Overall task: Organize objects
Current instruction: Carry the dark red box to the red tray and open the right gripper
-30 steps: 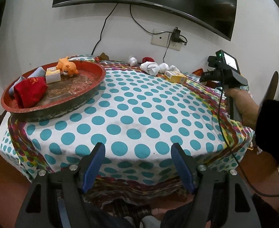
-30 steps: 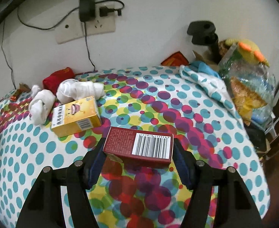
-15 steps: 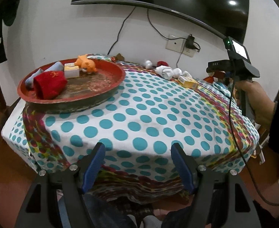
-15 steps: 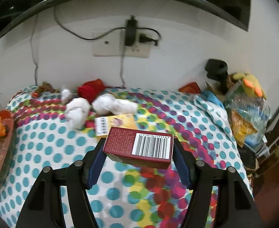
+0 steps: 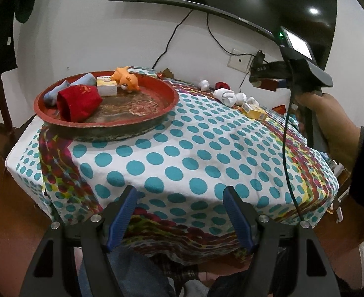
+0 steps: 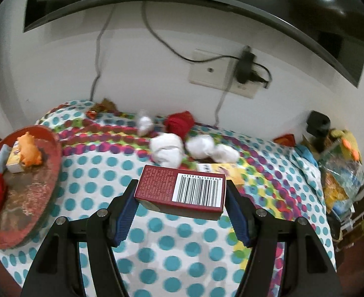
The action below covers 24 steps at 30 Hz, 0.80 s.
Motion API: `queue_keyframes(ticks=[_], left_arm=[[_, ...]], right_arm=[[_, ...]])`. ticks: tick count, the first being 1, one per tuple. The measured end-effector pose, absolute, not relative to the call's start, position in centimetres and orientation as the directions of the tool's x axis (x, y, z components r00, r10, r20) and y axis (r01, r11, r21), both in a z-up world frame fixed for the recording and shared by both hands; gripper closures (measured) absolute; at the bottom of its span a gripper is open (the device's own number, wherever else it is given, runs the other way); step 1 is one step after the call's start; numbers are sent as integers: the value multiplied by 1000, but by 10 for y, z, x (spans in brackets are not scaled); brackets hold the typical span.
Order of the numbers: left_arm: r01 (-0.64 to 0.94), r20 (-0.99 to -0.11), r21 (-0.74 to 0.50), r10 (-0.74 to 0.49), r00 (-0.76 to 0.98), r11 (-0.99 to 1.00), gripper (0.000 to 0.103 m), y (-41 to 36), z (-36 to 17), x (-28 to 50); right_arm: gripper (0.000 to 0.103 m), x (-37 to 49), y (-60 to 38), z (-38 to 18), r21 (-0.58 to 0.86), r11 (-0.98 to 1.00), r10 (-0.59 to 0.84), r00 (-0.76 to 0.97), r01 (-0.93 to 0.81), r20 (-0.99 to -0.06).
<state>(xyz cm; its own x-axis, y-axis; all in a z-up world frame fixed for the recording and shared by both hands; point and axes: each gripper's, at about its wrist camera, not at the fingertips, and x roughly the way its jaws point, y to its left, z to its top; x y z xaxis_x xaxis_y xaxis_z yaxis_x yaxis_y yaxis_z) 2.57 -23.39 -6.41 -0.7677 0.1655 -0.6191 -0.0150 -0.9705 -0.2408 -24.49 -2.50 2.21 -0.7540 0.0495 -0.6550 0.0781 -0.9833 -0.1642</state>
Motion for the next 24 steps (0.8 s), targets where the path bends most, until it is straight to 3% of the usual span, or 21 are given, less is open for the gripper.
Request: queue_keyframes(ticks=[24], left_arm=[[158, -653, -346, 116, -748, -925, 29, -279, -79, 20]], right_arm=[[38, -200, -220, 15, -210, -869, -200, -705, 449, -681]])
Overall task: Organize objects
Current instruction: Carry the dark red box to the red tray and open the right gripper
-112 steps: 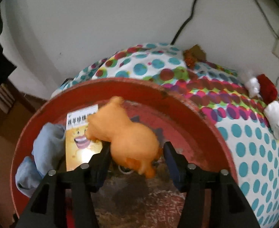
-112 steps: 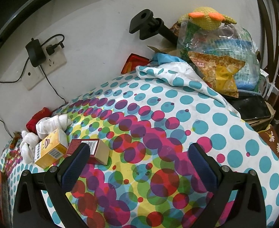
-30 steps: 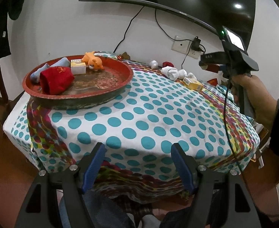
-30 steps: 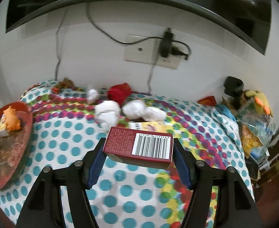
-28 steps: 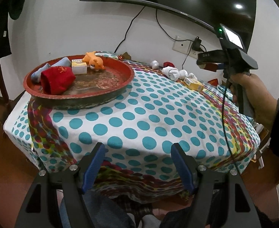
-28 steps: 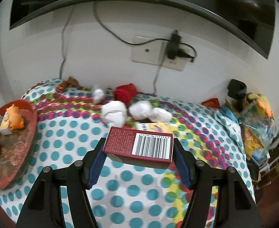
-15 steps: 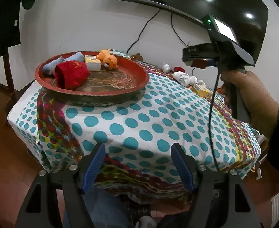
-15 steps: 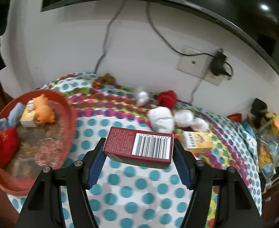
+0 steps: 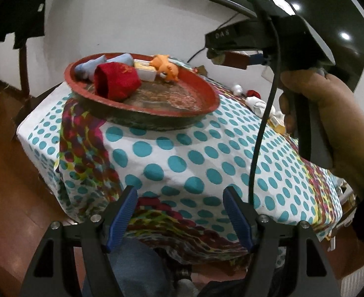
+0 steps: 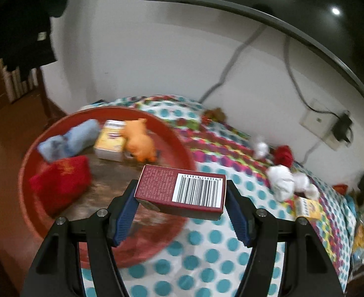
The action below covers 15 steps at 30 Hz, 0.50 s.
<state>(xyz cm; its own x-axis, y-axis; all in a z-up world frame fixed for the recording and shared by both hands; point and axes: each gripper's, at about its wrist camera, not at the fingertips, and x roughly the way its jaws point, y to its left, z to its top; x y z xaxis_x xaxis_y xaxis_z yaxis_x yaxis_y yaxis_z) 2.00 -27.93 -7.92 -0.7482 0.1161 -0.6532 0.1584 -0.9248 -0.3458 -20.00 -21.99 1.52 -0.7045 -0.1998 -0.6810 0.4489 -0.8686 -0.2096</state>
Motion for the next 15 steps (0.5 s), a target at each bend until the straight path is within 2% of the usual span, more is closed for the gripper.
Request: queue_keyframes(ticks=[15], left_arm=[[222, -668, -383, 102, -737, -897, 29, -295, -85, 18]], right_arm=[[38, -169, -287, -27, -190, -734, -301, -563, 652, -770]])
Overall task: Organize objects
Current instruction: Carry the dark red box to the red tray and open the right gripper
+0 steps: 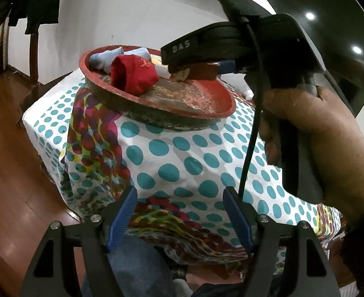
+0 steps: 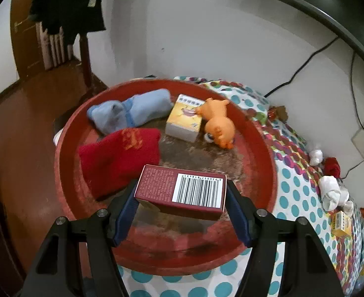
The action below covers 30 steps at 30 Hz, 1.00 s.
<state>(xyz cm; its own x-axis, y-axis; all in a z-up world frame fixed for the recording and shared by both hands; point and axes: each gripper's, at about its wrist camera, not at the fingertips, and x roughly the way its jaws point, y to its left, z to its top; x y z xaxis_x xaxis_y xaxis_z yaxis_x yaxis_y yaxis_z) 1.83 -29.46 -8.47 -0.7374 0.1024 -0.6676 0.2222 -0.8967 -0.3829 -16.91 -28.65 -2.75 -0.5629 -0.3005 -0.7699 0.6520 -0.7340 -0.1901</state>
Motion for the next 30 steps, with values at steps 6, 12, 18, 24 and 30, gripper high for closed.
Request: queue_keyframes(ticks=[6, 12, 18, 24, 30], left_arm=[[229, -674, -384, 102, -732, -894, 29, -295, -86, 18], [236, -681, -389, 106, -724, -890, 29, -297, -89, 18], [242, -689, -390, 107, -717, -889, 29, -298, -91, 16], [252, -690, -400, 108, -716, -881, 29, -301, -93, 15], [248, -691, -397, 109, -715, -884, 29, -299, -92, 15]], right_arm=[[38, -165, -295, -43, -144, -700, -328, -493, 700, -806], [38, -161, -304, -56, -114, -675, -343, -447, 729, -826], [38, -163, -313, -70, -83, -655, -343, -394, 751, -853], [38, -170, -312, -75, -21, -668, -370, -355, 744, -859], [38, -174, -307, -78, -8, -683, -366, -352, 730, -862]])
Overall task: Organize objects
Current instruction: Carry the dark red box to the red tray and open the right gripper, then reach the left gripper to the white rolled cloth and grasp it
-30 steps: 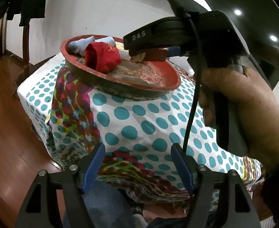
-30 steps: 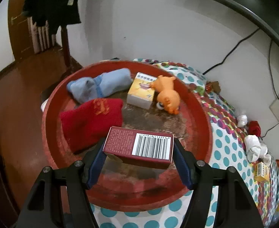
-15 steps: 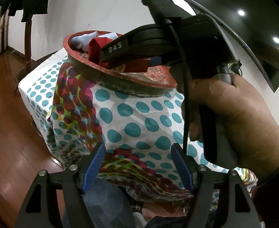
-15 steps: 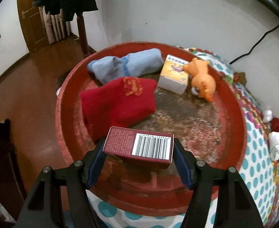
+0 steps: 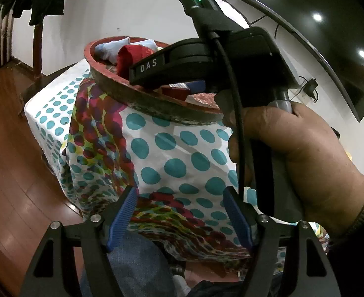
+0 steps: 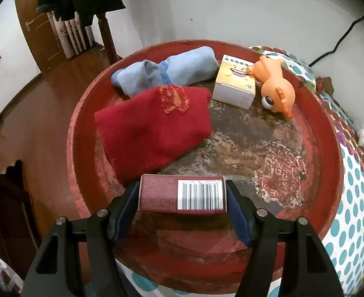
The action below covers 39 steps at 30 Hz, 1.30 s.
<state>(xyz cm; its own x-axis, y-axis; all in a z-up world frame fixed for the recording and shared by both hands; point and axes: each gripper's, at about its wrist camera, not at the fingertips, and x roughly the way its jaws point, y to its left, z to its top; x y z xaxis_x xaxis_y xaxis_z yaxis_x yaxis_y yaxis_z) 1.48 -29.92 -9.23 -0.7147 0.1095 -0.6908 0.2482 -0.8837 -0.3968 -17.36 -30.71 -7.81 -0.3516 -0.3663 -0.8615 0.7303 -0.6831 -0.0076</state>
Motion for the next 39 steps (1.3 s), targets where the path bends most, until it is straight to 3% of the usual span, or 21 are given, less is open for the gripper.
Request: queue_keyframes(ticks=[4, 6, 8, 9, 14, 17, 22, 28, 39], left_arm=[[243, -682, -399, 109, -723, -884, 29, -300, -91, 16], [240, -675, -397, 105, -730, -886, 29, -300, -89, 17], [231, -667, -387, 99, -738, -893, 29, -298, -87, 16], [224, -665, -379, 96, -741, -898, 29, -296, -86, 16], [154, -656, -326, 106, -747, -933, 29, -276, -82, 15], [100, -660, -293, 125, -741, -951, 29, -259, -83, 14], [6, -640, -240, 154, -753, -971, 29, -233, -81, 13], [-56, -635, -164, 149, -758, -985, 29, -204, -78, -7], [-166, -541, -8, 144, -829, -986, 29, -127, -36, -104]], right_arm=[[34, -173, -302, -67, -43, -688, -359, -391, 724, -848], [25, -169, -286, -46, -53, -706, -393, -454, 706, -800], [5, -169, -260, -23, -85, -747, -397, -544, 660, -739], [1, -172, -242, -14, -109, -776, -380, -599, 621, -704], [0, -216, -135, -11, -201, -916, -140, -746, 347, -651], [0, -244, -48, -30, -193, -973, 32, -752, 128, -658], [0, -267, 60, -54, -171, -981, 184, -720, -92, -669], [0, -287, 131, -61, -143, -961, 270, -695, -237, -667], [0, -285, 168, -61, 40, -952, 210, -740, -304, -639]])
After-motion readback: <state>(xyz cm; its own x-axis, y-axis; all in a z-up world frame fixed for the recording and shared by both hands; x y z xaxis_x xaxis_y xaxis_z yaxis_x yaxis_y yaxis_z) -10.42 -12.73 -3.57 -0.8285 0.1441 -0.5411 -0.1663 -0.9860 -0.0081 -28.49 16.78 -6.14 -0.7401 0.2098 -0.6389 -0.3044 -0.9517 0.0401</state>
